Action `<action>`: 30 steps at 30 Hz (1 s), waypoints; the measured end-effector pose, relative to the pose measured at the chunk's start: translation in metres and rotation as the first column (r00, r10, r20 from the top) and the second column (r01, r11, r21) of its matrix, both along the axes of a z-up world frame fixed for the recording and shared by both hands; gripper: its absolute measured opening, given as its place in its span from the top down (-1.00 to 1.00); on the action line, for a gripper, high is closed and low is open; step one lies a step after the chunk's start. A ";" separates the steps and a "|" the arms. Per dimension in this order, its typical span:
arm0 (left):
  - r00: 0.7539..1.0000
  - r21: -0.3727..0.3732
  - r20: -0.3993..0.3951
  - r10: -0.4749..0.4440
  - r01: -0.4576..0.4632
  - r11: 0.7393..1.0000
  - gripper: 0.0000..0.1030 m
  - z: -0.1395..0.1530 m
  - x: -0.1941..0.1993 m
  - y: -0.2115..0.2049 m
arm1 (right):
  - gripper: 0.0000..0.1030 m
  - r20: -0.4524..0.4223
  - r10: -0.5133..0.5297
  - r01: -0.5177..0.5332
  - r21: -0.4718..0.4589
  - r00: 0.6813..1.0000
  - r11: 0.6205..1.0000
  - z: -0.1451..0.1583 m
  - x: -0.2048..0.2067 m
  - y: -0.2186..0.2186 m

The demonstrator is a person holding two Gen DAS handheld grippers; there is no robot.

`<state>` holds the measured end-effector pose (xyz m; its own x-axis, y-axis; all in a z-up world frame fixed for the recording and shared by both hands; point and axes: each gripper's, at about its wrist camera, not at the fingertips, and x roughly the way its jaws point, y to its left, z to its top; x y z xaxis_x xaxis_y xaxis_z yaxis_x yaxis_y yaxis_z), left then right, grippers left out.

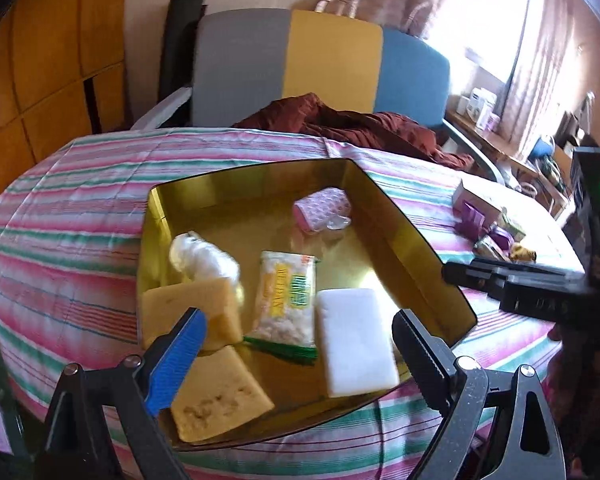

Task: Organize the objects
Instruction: 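Open both grippers and lift them away from the tray toward the table items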

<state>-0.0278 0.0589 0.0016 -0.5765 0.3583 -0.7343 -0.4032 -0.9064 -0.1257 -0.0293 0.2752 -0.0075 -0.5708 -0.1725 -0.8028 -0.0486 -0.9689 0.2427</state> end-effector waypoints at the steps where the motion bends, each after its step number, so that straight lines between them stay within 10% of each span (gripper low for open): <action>1: 1.000 -0.008 -0.004 -0.010 0.010 1.000 -0.83 0.000 0.001 0.005 | -0.20 -0.003 -0.015 0.015 0.007 1.000 1.000 0.002 0.002 0.008; 16: 0.989 -0.133 -0.011 -0.150 0.147 0.980 -0.78 -0.004 0.006 0.048 | -0.20 -0.006 -0.236 0.236 0.058 0.972 0.970 0.013 0.033 0.112; 19: 0.985 -0.133 0.001 -0.173 0.171 0.976 -0.48 -0.004 0.002 0.045 | -0.20 -0.009 -0.306 0.306 0.066 0.952 0.950 0.018 0.042 0.142; 24: 0.987 -0.158 -0.012 -0.159 0.155 0.975 0.16 0.007 -0.014 0.030 | -0.20 -0.007 -0.449 0.448 0.061 0.894 0.892 0.020 0.061 0.202; 30: 0.991 -0.114 -0.043 -0.125 0.119 0.986 0.30 0.031 -0.032 0.015 | -0.20 0.020 -0.628 0.628 -0.006 0.778 0.778 0.004 0.088 0.272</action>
<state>-0.0603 0.0742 0.0324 -0.5706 0.3461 -0.7447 -0.5148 -0.8573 -0.0040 0.0585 0.5471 -0.0031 -0.5436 0.2101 -0.8126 -0.6487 -0.7195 0.2480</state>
